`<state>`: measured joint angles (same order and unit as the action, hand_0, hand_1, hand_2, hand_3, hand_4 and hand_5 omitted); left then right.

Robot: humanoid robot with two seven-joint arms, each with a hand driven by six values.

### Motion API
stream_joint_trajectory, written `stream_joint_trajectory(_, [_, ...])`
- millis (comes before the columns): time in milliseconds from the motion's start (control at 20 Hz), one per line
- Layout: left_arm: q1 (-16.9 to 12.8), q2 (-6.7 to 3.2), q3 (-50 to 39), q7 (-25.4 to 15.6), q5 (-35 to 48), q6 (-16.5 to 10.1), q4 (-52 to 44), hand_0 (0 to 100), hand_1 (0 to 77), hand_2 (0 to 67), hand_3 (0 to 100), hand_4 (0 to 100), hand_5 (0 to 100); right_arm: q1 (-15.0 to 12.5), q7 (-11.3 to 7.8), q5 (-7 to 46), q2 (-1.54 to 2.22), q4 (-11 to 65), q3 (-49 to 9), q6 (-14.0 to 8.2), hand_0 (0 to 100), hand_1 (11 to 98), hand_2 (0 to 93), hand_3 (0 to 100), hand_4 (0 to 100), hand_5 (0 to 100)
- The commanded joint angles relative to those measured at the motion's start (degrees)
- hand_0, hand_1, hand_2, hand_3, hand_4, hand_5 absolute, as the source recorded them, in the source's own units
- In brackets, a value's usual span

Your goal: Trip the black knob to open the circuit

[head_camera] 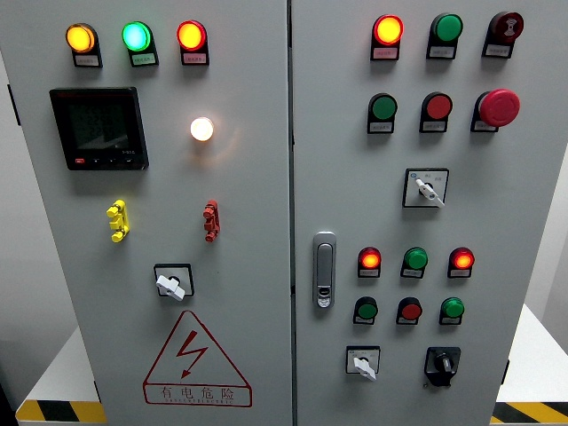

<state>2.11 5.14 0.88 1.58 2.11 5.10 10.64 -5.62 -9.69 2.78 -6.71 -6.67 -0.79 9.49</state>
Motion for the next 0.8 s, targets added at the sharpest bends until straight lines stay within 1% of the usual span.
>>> stream_joint_trajectory(0, [0.00, -0.04, 0.00, 0.00, 0.00, 0.00, 0.00, 0, 0.0, 19.4, 26, 10, 9, 0.00, 0.10, 0.12, 0.03, 0.08, 0.00, 0.00, 89, 36.0, 2.3, 12, 6, 15])
stream_joint_trajectory(150, [0.09, -0.04, 0.00, 0.00, 0.00, 0.00, 0.00, 0, 0.0, 19.4, 26, 10, 9, 0.26, 0.11, 0.21, 0.03, 0.16, -0.17, 0.00, 89, 35.9, 2.3, 12, 6, 15])
stream_joint_trajectory(200, [0.09, 0.04, 0.00, 0.00, 0.00, 0.00, 0.00, 0, 0.0, 19.4, 26, 10, 9, 0.44, 0.11, 0.30, 0.12, 0.25, -0.70, 0.00, 89, 35.9, 2.3, 12, 6, 15])
stream_joint_trajectory(250, [0.09, -0.04, 0.00, 0.00, 0.00, 0.00, 0.00, 0, 0.0, 19.4, 26, 10, 9, 0.87, 0.19, 0.47, 0.12, 0.25, -1.31, 0.00, 89, 35.9, 2.3, 12, 6, 15])
stream_joint_trajectory(300, [0.00, 0.04, 0.00, 0.00, 0.00, 0.00, 0.00, 0, 0.0, 19.4, 26, 10, 9, 1.57, 0.19, 0.56, 0.12, 0.69, -2.54, 0.09, 89, 35.9, 2.3, 12, 6, 15])
stream_joint_trajectory(350, [0.00, -0.04, 0.00, 0.00, 0.00, 0.00, 0.00, 0, 0.0, 19.4, 26, 10, 9, 2.10, 0.19, 2.39, 0.21, 1.56, -4.90, 0.00, 89, 35.9, 2.3, 12, 6, 15])
stream_joint_trajectory(400, [0.00, -0.04, 0.00, 0.00, 0.00, 0.00, 0.00, 0, 0.0, 19.4, 26, 10, 9, 2.20, 0.28, 5.98, 0.12, 1.57, -7.36, 0.00, 89, 35.9, 2.3, 12, 6, 15])
stream_joint_trajectory(450, [0.00, 0.04, 0.00, 0.00, 0.00, 0.00, 0.00, 0, 0.0, 19.4, 26, 10, 9, 2.20, 0.98, 11.15, 0.12, 1.57, -11.73, 0.00, 89, 35.9, 2.3, 12, 6, 15])
stream_joint_trajectory(500, [0.00, 0.04, 0.00, 0.00, 0.00, 0.00, 0.00, 0, 0.0, 19.4, 26, 10, 9, 2.20, 1.68, 15.64, -0.06, 1.57, -15.87, 0.00, 88, 35.9, 2.2, 12, 6, 15])
stream_joint_trajectory(550, [0.00, -0.04, 0.00, 0.00, 0.00, 0.00, 0.00, 0, 0.0, 19.4, 26, 10, 9, 2.20, 2.56, 20.29, -0.06, 1.75, -20.78, 0.18, 88, 35.9, 2.2, 12, 6, 15])
stream_joint_trajectory(600, [0.00, 0.04, 0.00, 0.00, 0.00, 0.00, 0.00, 0, 0.0, 19.4, 26, 10, 9, 2.20, 3.18, 23.47, -0.06, 1.83, -24.40, 0.53, 88, 35.9, 2.2, 12, 6, 15])
stream_joint_trajectory(650, [0.00, -0.04, 0.00, 0.00, 0.00, 0.00, 0.00, 0, 0.0, 19.4, 26, 10, 9, 2.20, 3.96, 26.20, -0.06, 2.01, -27.65, 1.83, 88, 35.9, 2.2, 12, 6, 15])
stream_joint_trajectory(700, [0.00, -0.04, 0.00, 0.00, 0.00, 0.00, 0.00, 0, 0.0, 19.4, 26, 10, 9, 2.20, 4.67, 30.06, -0.06, 1.92, -31.16, 3.59, 88, 35.9, 2.2, 12, 5, 15])
stream_joint_trajectory(750, [0.00, 0.04, 0.00, 0.00, 0.00, 0.00, 0.00, 0, 0.0, 19.4, 26, 10, 9, 2.28, 5.11, 33.40, -0.06, 1.75, -35.03, 4.65, 88, 35.9, 2.2, 12, 5, 15])
